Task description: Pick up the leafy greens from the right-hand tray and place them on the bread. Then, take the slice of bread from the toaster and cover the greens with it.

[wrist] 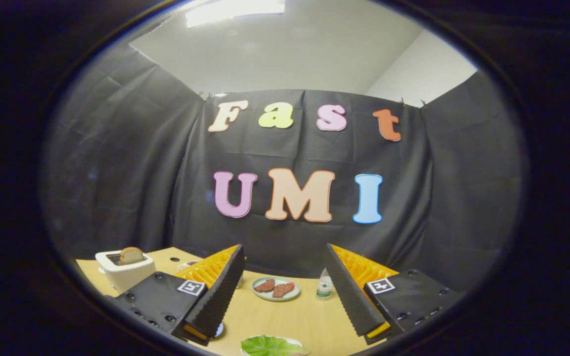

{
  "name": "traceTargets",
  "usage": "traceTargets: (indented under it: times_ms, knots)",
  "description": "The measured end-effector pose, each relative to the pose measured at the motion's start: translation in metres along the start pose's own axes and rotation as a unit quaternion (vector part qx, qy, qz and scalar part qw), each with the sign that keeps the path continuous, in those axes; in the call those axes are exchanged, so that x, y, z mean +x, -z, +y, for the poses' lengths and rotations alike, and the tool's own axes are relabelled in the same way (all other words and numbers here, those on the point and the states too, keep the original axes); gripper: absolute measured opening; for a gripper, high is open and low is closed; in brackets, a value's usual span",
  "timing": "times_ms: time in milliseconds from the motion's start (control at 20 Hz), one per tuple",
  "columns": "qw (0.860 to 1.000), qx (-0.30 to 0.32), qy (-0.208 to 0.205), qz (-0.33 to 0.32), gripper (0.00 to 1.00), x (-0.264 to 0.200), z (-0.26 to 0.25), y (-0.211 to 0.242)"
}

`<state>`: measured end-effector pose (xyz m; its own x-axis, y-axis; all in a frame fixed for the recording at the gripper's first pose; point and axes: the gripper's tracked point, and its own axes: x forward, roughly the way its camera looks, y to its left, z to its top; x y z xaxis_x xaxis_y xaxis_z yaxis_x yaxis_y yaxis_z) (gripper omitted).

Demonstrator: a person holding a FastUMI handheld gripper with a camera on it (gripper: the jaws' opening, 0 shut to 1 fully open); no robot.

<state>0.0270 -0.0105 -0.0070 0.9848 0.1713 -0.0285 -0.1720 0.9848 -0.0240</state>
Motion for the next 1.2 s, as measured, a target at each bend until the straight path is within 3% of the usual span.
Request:
traceTargets:
  times_ms: [650, 1200]
  knots:
    - [0.989, -0.057, -0.116, 0.074, 1.0, 0.027, -0.01, 0.063]
    - [0.96, -0.097, -0.207, 0.159, 0.99, 0.031, -0.003, 0.142]
